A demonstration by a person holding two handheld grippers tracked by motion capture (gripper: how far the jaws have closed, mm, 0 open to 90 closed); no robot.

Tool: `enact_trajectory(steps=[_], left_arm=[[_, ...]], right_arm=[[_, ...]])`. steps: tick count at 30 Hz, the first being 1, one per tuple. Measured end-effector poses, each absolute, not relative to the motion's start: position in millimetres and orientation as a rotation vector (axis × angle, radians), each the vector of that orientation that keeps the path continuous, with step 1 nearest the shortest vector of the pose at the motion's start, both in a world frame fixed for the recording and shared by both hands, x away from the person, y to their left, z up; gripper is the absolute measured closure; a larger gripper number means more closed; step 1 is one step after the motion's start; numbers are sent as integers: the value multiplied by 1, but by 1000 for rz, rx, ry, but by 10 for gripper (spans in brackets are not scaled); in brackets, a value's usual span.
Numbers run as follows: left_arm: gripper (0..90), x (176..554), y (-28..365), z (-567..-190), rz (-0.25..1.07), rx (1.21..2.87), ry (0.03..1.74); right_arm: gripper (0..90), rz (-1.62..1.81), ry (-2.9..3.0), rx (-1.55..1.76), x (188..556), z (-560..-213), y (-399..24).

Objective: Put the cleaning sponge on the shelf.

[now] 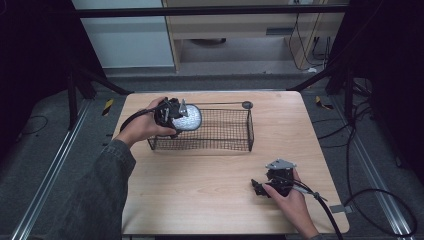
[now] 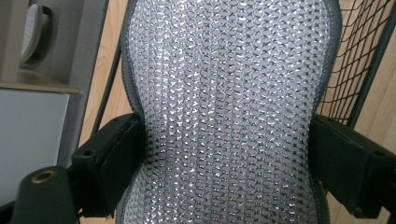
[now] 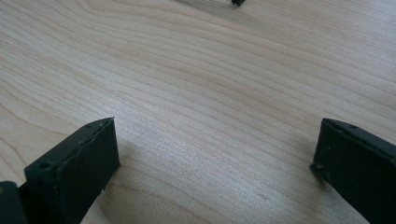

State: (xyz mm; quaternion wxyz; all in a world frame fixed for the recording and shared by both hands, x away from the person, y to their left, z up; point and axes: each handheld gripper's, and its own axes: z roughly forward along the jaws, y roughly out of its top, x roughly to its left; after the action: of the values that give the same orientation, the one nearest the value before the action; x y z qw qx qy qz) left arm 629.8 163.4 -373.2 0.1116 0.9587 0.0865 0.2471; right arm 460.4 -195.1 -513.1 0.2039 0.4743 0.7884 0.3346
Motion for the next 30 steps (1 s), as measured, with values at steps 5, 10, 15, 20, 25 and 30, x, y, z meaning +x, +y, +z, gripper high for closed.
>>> enact_trajectory(steps=[5,10,15,20,25,30], left_arm=[[125,633,162,-376,712,2816,265],[124,638,163,-380,698,2822,274],[123,641,164,-384,685,2820,292],[122,642,163,-385,678,2816,300],[88,645,164,-382,661,2784,357],[35,646,165,-380,645,2757,391]], right_arm=[[4,936,2199,1325,460,-513,-195],[5,936,2199,1324,460,-513,-195],[5,935,2199,1325,460,-513,-195],[5,935,2198,1325,460,-513,-195],[5,935,2198,1323,460,-513,-195],[4,937,2199,1325,460,-513,-195]])
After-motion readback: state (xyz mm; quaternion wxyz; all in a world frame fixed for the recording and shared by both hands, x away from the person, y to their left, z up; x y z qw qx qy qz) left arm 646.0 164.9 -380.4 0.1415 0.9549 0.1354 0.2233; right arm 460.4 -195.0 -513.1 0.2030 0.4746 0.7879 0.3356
